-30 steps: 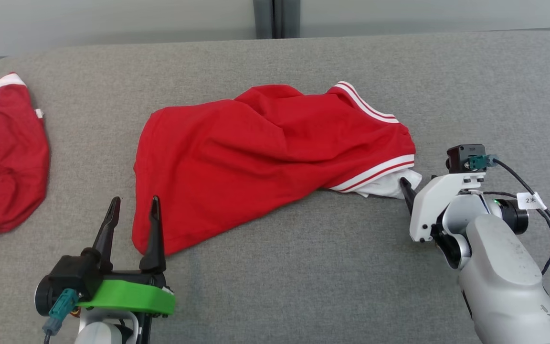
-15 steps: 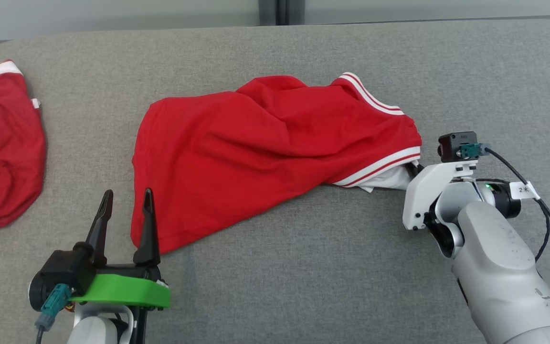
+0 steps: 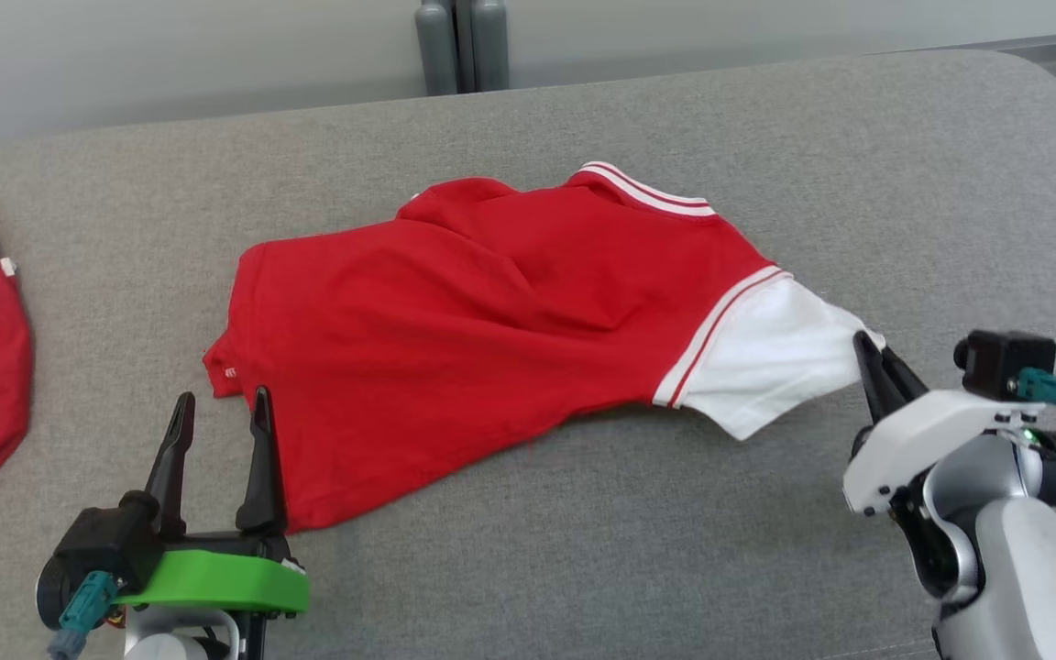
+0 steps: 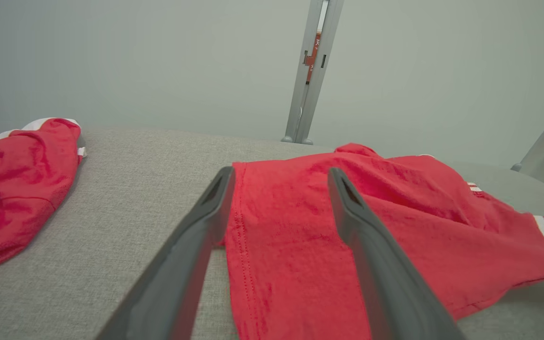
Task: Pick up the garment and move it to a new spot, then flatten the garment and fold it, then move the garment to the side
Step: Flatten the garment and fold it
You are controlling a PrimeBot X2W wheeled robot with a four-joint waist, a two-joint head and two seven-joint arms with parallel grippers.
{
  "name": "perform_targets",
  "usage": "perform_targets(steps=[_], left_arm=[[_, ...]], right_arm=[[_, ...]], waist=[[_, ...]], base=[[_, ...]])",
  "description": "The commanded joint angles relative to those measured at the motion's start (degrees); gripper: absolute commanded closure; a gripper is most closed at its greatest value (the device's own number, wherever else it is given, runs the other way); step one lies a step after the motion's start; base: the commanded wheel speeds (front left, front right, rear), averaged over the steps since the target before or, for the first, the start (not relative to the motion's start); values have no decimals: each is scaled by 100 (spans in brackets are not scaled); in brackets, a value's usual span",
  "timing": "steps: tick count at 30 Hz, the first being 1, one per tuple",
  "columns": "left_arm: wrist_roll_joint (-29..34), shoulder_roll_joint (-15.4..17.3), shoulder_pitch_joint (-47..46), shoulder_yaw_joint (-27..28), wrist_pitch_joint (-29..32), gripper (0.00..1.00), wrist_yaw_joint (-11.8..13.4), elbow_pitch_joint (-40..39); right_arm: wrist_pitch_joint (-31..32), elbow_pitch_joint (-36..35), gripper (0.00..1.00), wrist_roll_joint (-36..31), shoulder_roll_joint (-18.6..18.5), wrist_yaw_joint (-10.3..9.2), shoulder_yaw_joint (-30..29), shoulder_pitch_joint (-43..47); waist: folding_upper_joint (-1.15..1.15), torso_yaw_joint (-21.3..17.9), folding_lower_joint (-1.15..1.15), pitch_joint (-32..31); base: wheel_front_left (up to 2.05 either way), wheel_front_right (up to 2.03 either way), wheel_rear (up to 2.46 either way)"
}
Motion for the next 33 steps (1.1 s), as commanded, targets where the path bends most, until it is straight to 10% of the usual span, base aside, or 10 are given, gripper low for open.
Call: perform_targets(steps=[1,5,6,7,22,33], left_arm=[[-28,13,69,17,-20,0,-10,-12],[-22,13,63,21,-20,0,-10,-3],[-23,13,53,12,-20,0,-11,5],[-21,13,38,-3,-20,0,-11,19],[-15,12,293,57,-20,0,-11,196],[-79,14,656,145,-20,0,67,259]], right_arm=[[121,-286,100,41,45,-8,-103,295],[447,-721,100,70,129,-8,-287,926],[504,-735,63,92,134,-8,-318,1012],[564,-685,0,206,137,-8,-340,1099],[-1671,-586,0,-396,-7,-8,293,768],[-2080,161,0,-281,-304,-8,841,557]], waist=[[0,-84,0,-62],[0,-131,0,-69],[0,-136,0,-66],[0,-136,0,-65],[0,-134,0,-465],[0,-130,0,-963]], base=[[0,0,0],[0,0,0],[0,0,0],[0,0,0],[0,0,0],[0,0,0]])
